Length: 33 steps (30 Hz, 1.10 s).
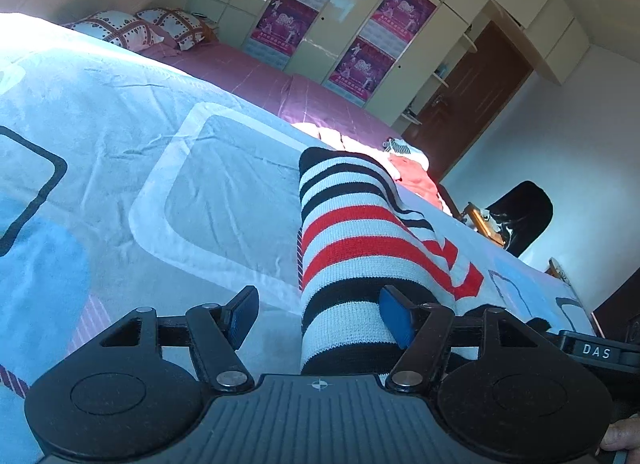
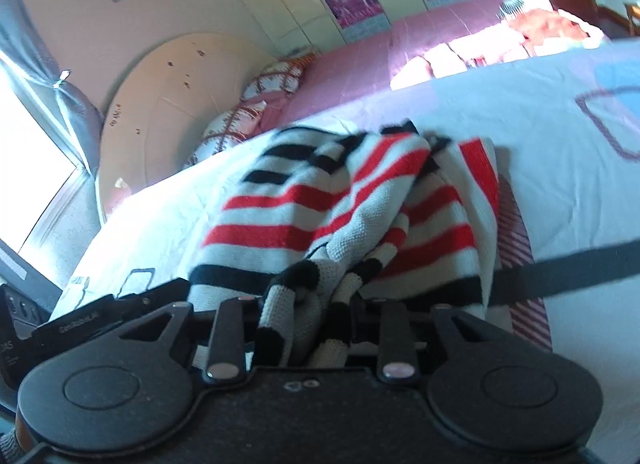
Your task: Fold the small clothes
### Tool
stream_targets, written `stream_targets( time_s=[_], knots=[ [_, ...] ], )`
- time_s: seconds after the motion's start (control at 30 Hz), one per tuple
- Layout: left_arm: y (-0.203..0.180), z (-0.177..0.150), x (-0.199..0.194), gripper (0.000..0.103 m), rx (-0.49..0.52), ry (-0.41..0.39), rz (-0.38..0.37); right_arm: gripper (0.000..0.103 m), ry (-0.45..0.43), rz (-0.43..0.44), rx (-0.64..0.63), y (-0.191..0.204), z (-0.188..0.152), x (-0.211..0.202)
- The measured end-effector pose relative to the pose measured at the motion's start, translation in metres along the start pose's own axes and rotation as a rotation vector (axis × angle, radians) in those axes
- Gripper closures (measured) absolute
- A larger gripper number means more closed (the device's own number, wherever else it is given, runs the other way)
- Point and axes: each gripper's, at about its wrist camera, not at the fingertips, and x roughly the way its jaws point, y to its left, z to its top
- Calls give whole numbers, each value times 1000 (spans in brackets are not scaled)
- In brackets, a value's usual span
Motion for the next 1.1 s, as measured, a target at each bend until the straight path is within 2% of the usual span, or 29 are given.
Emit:
stream_targets(
  time_s=[0.13,0.27,0.37,0.47,0.53,0.57,0.7,0.83,0.87,1.0,1.1],
  knots=[
    [0,1,-2,36,-12,-1,7,76,-58,17,-85,17,10,-13],
    [-12,2,0,37,27,-3,10,77,-120,41,-134,26,17,-32],
    [-21,-1,6,37,53,16,13,77,-131,15,-170,20,15,-33],
    [-27,-4,16,36,77,55,19,77,-51,-54,-90,-14,6,-12],
    [-33,-5,17,36,90,65,20,75,15,-52,-5,-36,-3,1],
    [-35,-3,14,37,101,59,22,73,17,-34,15,-40,-7,1],
    [-27,10,7,37,62,14,13,47,-36,37,149,-54,-3,-10],
    [-20,16,24,37,58,60,21,45,-23,68,214,-65,7,0],
    [-18,16,28,37,52,69,17,48,-18,68,209,-66,8,5],
    [-16,11,34,36,37,78,14,77,11,15,116,-52,11,15],
    [-16,9,33,36,31,73,15,81,-22,-33,-19,-30,15,10]
  ],
)
